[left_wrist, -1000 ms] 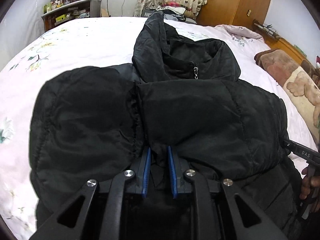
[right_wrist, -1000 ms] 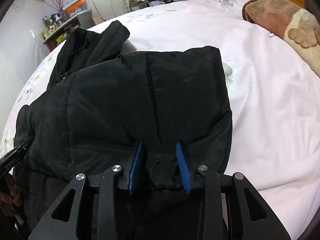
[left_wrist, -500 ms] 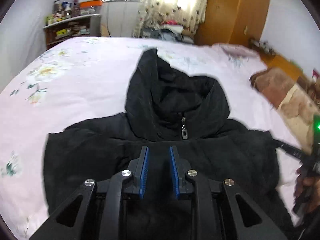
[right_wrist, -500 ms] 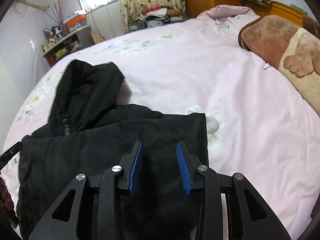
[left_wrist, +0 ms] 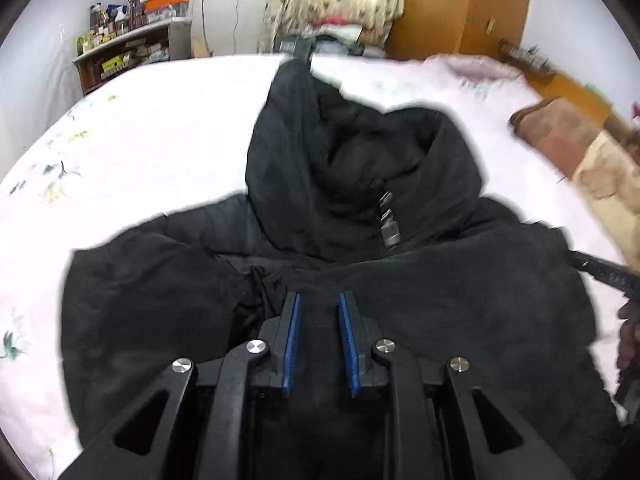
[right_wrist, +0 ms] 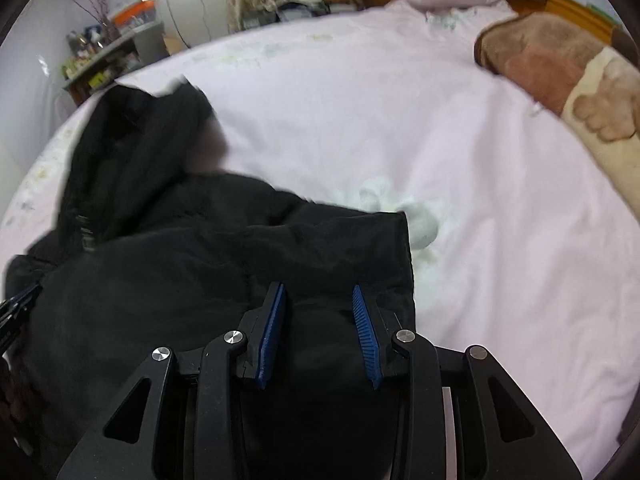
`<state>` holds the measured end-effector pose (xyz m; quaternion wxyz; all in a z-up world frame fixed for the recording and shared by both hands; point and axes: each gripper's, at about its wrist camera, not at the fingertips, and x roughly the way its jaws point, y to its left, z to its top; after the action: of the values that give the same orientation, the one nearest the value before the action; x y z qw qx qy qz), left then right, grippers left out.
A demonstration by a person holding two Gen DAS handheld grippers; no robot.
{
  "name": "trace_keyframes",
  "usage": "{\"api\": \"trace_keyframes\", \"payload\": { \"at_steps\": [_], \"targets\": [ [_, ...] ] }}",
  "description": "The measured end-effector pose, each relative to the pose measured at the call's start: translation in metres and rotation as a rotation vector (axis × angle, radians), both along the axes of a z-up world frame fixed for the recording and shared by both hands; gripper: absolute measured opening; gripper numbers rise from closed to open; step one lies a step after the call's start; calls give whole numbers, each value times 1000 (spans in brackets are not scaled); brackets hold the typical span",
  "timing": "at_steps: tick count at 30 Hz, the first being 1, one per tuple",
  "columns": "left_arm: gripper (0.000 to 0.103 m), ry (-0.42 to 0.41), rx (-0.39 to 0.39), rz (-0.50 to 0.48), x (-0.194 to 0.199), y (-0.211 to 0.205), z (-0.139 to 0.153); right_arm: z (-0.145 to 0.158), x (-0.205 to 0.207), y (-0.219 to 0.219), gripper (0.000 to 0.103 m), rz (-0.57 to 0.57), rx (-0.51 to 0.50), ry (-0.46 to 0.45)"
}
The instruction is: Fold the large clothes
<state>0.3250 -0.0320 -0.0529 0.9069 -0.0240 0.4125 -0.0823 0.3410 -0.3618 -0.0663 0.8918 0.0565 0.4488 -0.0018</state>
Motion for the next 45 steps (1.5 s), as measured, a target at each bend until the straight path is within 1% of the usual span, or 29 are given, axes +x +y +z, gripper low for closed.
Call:
{"api": "trace_keyframes", "payload": {
  "at_steps": [3, 5, 7, 8, 9, 11, 12, 17, 19, 21, 24, 26, 29, 33, 36, 37, 38, 45],
  "targets": [
    [22, -63, -14, -28, -32, 7, 20, 24, -32, 6, 35, 34, 27, -67],
    [22, -60, -14, -37, -46, 9, 17, 28, -48, 13, 35, 68, 38, -88],
    [22, -8, 16, -26, -46, 9, -1, 20, -56, 24, 35, 100, 23, -69],
    [23, 38, 12, -12, -44, 11, -14, 14, -57, 29, 35, 110, 20, -51],
    [23, 66, -5, -1, -42, 14, -25, -1, -53, 33, 35, 114, 19, -8],
    [24, 63, -15, 7, -42, 15, -33, -18, -49, 34, 35, 114, 26, 40],
    [24, 62, -10, 11, -42, 14, -33, -23, -48, 35, 35, 114, 26, 43],
    [24, 74, 3, 15, -40, 11, -32, -23, -47, 41, 35, 104, -5, 57],
    [24, 87, 21, 22, -43, 10, -24, -14, -51, 44, 36, 91, -21, 62],
    [26, 89, 29, 33, -52, 13, -15, -1, -61, 46, 37, 86, -27, 42],
    [30, 77, 2, 37, -75, 18, 4, 16, -81, 49, 37, 86, -6, 7],
    [33, 62, -7, 40, -93, 21, 15, 31, -103, 55, 37, 86, 10, -21],
    [35, 54, -23, 41, -121, 25, 27, 44, -131, 63, 37, 93, 42, -41],
    [38, 54, -29, 35, -155, 28, 40, 55, -163, 83, 37, 114, 62, -53],
    [39, 41, -26, 25, -177, 28, 51, 62, -184, 93, 42, 132, 75, -54],
    [41, 35, -25, 22, -183, 29, 55, 63, -189, 96, 42, 136, 76, -54],
    [44, 30, -26, 21, -188, 29, 58, 65, -195, 101, 42, 143, 80, -56],
    [49, 0, -43, 20, -217, 33, 82, 78, -227, 119, 42, 178, 98, -64]
  ]
}}
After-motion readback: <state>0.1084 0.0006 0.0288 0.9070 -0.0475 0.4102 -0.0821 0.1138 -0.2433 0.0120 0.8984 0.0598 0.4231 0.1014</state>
